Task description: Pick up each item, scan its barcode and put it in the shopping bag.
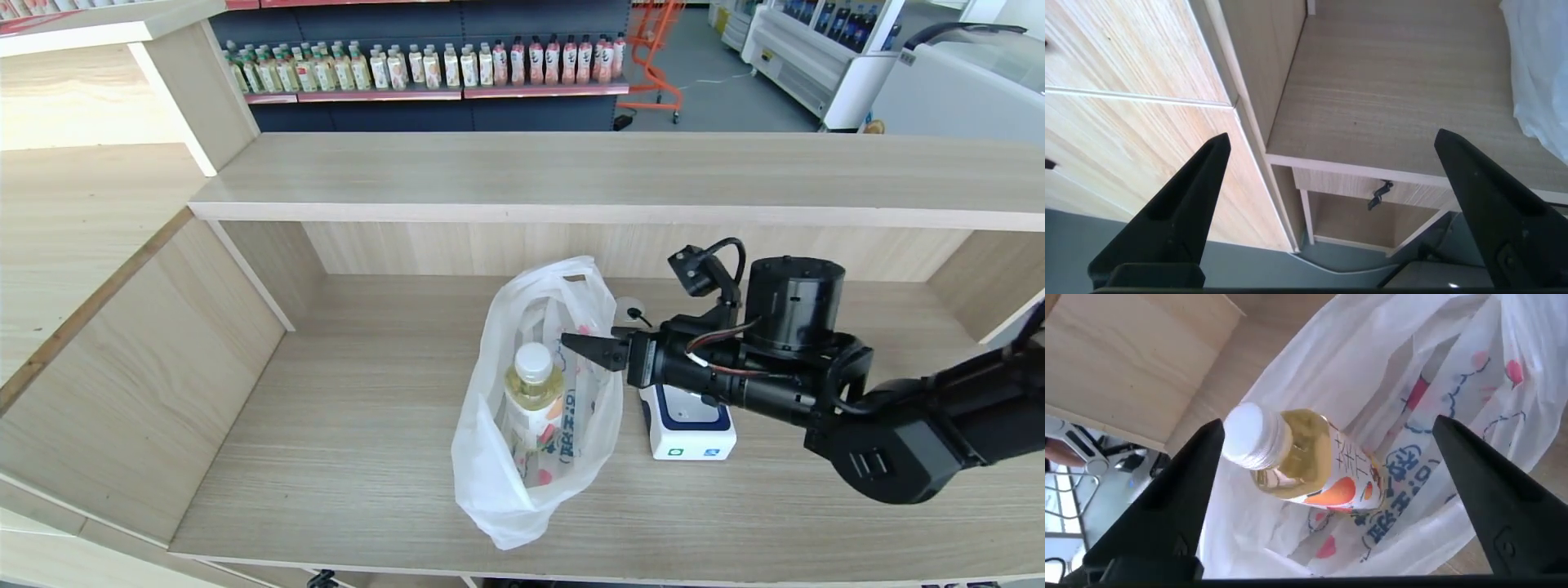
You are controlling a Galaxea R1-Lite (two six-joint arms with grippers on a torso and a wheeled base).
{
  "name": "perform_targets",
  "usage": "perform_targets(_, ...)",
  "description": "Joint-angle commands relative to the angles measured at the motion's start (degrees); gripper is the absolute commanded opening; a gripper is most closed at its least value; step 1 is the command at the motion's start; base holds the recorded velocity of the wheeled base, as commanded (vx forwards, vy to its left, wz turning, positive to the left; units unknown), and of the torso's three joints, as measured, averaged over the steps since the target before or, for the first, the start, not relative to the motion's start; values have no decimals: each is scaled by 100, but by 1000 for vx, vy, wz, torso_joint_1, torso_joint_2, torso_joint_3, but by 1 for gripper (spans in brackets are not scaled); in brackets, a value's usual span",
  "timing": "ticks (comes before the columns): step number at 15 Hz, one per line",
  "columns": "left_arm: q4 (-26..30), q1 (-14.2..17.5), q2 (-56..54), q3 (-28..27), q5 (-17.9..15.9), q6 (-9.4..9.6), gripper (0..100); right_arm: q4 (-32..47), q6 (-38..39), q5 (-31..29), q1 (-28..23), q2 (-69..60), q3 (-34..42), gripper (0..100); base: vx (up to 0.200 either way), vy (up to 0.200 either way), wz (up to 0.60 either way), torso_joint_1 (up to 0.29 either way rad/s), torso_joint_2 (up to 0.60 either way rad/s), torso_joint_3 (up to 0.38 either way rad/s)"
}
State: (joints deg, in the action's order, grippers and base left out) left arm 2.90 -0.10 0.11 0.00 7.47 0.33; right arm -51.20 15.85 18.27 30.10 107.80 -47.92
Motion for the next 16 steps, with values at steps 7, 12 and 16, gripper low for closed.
perform_targets(7,0,1,-2,0,0,2,100,1077,112,36,-1182,-2017,767,100,0,0,0,0,0,0)
perform_targets(12,0,1,7,0,0,-15,100,1086,112,18,-1340,-2246,1101,100,-80,0,0,2,3,1)
perform_targets(16,0,1,-2,0,0,2,100,1112,112,1,-1472,-2272,1101,100,-200,0,0,-5,4,4)
